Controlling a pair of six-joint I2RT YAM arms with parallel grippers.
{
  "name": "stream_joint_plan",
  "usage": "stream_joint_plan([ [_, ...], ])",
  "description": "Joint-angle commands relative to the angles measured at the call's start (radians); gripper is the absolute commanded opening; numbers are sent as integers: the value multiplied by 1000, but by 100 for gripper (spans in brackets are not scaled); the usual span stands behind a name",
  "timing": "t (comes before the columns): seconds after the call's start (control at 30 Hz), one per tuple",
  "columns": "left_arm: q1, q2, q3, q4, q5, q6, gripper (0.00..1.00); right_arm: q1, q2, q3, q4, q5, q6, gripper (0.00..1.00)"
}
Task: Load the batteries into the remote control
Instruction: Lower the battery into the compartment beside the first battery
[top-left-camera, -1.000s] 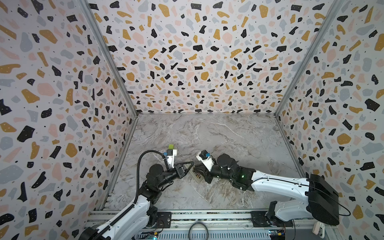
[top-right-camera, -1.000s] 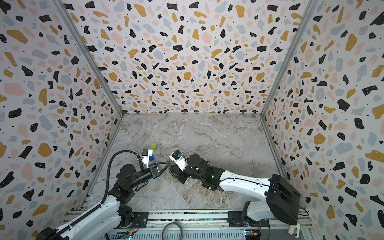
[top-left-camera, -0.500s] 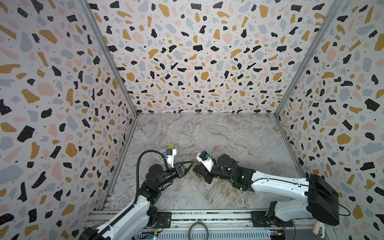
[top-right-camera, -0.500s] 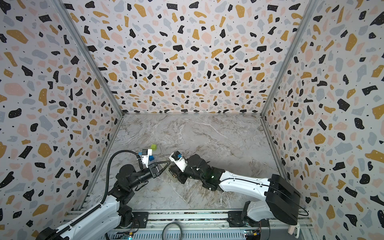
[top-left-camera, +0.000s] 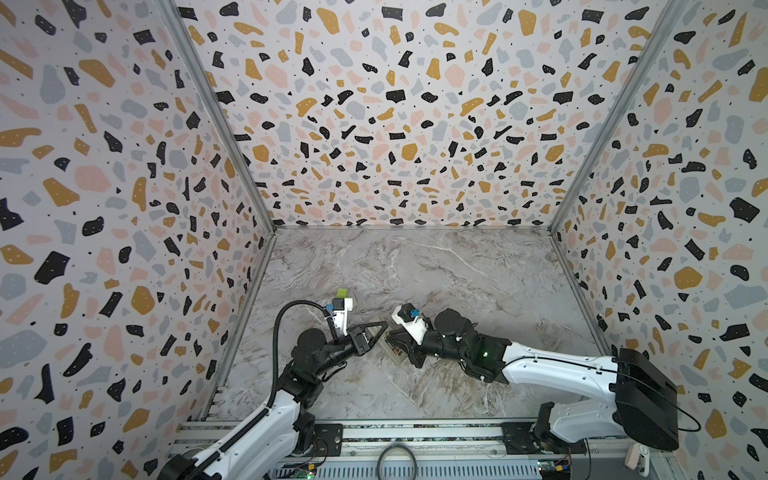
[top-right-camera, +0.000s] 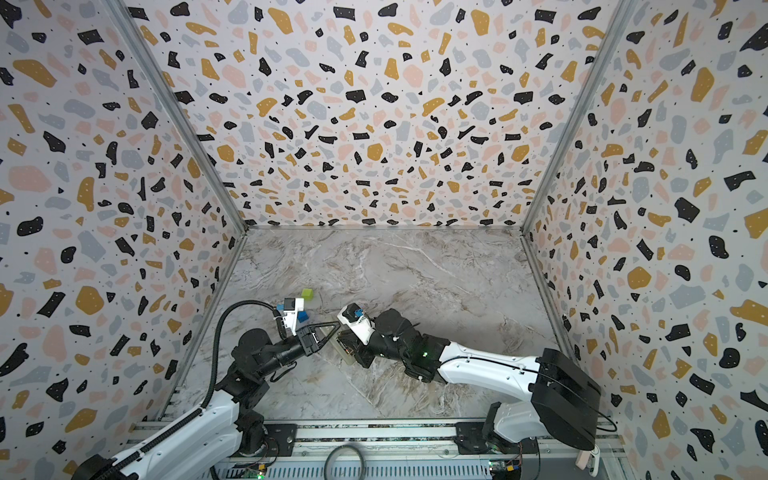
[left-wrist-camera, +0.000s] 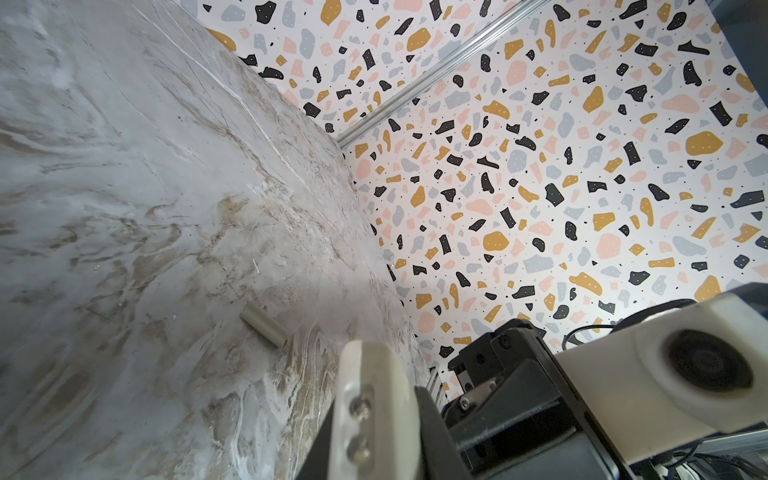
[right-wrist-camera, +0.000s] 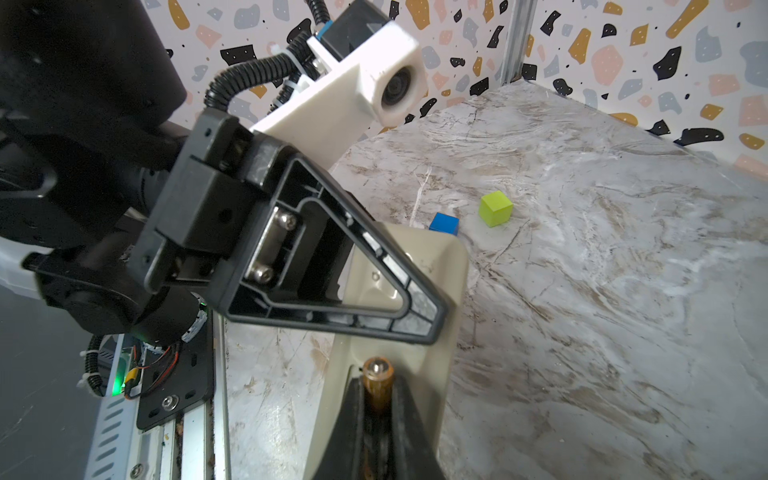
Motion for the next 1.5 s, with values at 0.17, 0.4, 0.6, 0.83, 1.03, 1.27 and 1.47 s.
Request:
stream_joint_plan([
  [0.17,-4,-11,42,115,19,-8,0,2,-6,-8,-22,35,-15,17],
  [0.4,-4,-10,44,115,22,-9,0,2,-13,-3,-25,42,-19,22],
  [0.6,-5,-12,47,110,24,-8,0,2,-27,4,-28,56,-25,26],
  [0.83,-5,-14,48,111,25,-10,0,2,-43,4,-34,69,-29,27],
  [1.03,-5,-15,48,111,25,-11,0,2,-43,6,-40,96,-29,25],
  [1.27,-5,-16,45,112,25,-13,0,5,-41,13,-57,99,-38,23],
  [1.47,-4,-15,44,90,26,3,0,23,-63,34,-89,93,-81,31],
])
